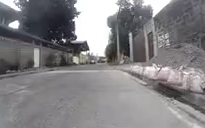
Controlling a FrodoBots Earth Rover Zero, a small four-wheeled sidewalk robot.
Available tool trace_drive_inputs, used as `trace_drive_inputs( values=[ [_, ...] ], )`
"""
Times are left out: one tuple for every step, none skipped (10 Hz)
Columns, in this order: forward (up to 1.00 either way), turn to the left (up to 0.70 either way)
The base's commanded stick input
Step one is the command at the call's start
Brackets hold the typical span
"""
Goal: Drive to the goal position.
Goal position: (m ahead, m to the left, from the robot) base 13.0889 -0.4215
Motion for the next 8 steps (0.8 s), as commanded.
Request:
trace_drive_inputs(
  values=[
    [1.00,-0.06],
    [1.00,-0.28],
    [1.00,-0.38],
    [1.00,-0.13],
    [1.00,0.00],
    [1.00,0.00],
    [1.00,0.00],
    [1.00,0.00]
  ],
)
